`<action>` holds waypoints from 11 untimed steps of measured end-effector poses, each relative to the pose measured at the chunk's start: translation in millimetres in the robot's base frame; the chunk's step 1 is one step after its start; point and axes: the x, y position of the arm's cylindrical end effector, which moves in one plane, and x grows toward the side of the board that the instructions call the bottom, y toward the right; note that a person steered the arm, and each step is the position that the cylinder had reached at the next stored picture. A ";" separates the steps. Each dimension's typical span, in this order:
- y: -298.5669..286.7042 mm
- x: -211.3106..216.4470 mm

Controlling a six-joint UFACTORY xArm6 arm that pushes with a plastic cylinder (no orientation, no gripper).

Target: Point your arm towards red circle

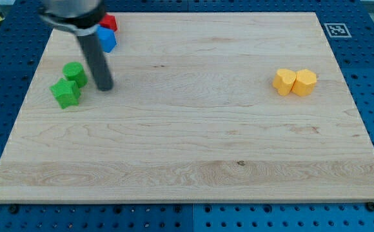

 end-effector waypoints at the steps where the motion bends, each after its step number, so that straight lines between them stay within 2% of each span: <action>1: 37.7 2.2; 2: 37.7 -1.6; 3: 37.7 -56.0; 5: 29.1 -203.0; 6: 25.4 -221.2; 9: -21.3 -222.7; 11: -20.6 -214.6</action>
